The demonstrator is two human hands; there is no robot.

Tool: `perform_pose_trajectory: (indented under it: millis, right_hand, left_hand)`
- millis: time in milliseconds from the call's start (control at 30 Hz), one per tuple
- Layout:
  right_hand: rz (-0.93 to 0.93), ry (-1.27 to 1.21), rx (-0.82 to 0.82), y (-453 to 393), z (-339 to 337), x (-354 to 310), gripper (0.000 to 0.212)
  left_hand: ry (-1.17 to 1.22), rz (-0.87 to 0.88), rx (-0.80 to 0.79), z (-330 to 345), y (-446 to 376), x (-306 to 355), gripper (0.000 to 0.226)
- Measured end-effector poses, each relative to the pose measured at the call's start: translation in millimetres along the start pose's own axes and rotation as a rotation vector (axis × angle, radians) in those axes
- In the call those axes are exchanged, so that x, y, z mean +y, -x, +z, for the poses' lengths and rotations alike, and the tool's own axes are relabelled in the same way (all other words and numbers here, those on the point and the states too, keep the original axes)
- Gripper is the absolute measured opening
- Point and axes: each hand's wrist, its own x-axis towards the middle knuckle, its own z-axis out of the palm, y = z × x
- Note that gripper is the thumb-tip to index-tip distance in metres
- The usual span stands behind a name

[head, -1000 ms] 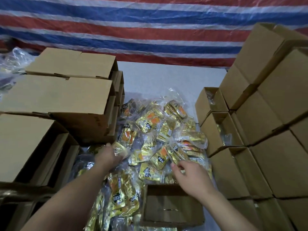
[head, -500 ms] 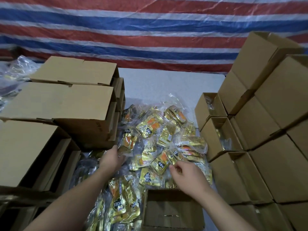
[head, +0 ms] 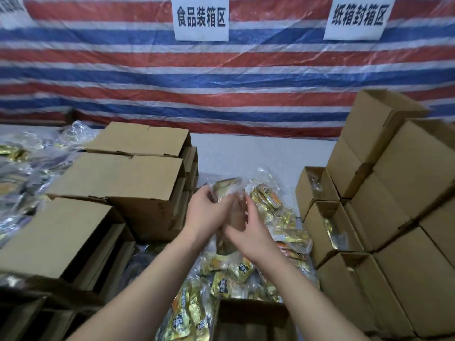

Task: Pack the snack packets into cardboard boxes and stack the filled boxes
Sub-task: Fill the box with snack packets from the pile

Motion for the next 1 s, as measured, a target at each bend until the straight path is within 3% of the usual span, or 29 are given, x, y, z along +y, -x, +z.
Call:
perform_pose_trajectory:
  millis: [100,167,267,400,567,700,833,1000]
  right_hand:
    - [-0.016,-0.051,-0.018,-2,-6,3,0.107]
    - [-0.046,-0.129,-0.012,-6,-10,8,0.091]
    - [-0.042,-0.164,0.123,-5,-20,12,0.069]
    - [0.069,-0.375,0.178,3,-44,26,0.072]
    - [0.182,-0.561,0.026,24,-71,38,0.065]
    - [0.104,-0.327,-0.011,44,-70,49,0.075]
    - [0.064,-0.007,-0.062,68,-50,64,0.061]
    - [-0.082,0.345,-0.305,87,-27,87,0.035]
  left_hand:
    - [0.070,-0.021,-0.071,10,13,16,0.032]
    - [0.049,0.004,-0.116,17,22,23,0.029]
    - [0.052,0.000,-0.210,26,30,27,0.029]
    - [0.183,-0.058,-0.335,22,35,15,0.025]
    - [-0.109,-0.141,-0.350,-2,52,-53,0.024]
    - [-0.266,-0.205,-0.543,-11,82,-121,0.035]
    - [-0.267,-0.325,-0.698,-5,105,-159,0.047]
    - [-0.204,-0.267,-0.573,2,110,-167,0.031]
